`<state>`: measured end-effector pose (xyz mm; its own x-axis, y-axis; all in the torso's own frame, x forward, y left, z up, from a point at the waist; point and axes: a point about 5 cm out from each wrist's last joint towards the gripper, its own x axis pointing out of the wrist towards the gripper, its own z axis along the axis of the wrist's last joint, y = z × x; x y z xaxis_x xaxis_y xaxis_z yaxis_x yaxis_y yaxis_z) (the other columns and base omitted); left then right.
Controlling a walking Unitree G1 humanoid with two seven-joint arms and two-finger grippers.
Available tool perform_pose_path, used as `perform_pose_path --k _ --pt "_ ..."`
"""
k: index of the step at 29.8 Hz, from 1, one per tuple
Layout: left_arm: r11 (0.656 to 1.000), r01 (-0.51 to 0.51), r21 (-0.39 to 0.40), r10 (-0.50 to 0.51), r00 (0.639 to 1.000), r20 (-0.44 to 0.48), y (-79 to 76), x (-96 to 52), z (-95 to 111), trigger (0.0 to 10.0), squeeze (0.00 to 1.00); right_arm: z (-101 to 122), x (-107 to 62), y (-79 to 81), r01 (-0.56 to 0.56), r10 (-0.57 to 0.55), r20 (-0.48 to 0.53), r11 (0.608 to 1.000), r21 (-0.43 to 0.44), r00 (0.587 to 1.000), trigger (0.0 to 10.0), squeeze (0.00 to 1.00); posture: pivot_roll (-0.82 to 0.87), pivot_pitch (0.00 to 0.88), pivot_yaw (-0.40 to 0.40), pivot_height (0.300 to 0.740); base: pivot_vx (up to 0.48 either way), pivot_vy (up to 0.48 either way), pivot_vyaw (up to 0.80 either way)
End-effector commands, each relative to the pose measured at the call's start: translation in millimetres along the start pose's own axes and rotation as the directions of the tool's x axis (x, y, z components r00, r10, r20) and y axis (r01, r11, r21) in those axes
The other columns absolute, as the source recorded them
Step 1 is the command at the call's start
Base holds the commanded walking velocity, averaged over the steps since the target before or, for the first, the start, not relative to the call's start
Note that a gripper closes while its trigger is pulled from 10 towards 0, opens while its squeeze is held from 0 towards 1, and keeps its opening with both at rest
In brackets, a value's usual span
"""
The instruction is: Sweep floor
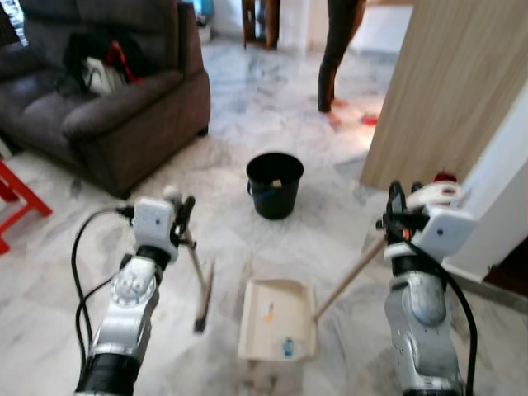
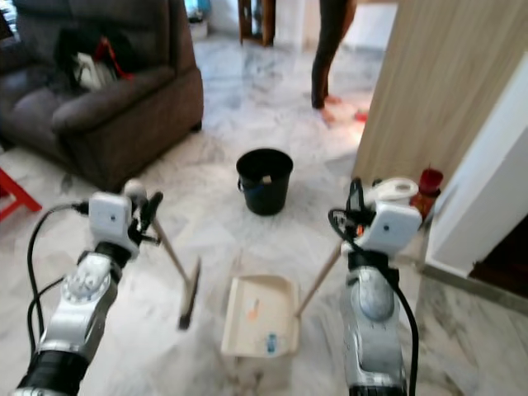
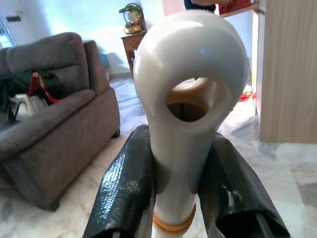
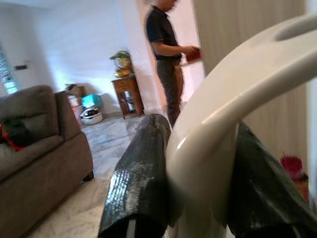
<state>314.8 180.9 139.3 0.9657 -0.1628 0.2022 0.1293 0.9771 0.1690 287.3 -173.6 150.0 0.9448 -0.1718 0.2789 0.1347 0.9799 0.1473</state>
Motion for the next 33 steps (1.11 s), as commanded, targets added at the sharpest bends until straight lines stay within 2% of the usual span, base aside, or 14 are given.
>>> perform_pose_path --k 1,7,25,33 --pt "1.0 0.015 0.013 -0.016 0.998 0.059 -2.2 6.0 12.2 10.0 0.0 19.7 5.8 7.0 -0.021 0.019 0.086 1.0 0.018 0.996 10.0 0.0 -0.07 0.0 0.073 0.74 0.371 0.0 0.0" --pt "1.0 0.021 0.007 -0.022 0.998 0.063 -4.4 7.3 12.8 10.0 0.0 25.9 8.5 10.4 -0.04 0.039 0.111 0.999 0.003 0.993 10.0 0.0 -0.07 0.0 0.073 0.74 0.369 0.0 0.0" --pt "1.0 0.015 0.007 -0.015 0.998 0.057 -4.5 4.9 11.2 10.0 0.0 23.6 7.1 12.7 -0.058 0.056 0.089 0.998 0.012 0.994 10.0 0.0 -0.06 0.015 0.065 0.74 0.369 0.0 0.0" --pt "1.0 0.008 0.002 -0.008 0.997 0.071 -5.8 9.0 14.3 10.0 0.0 26.0 9.8 11.9 -0.059 0.057 0.093 0.998 0.017 0.994 10.0 0.0 -0.05 0.014 0.061 0.74 0.375 0.0 0.0"
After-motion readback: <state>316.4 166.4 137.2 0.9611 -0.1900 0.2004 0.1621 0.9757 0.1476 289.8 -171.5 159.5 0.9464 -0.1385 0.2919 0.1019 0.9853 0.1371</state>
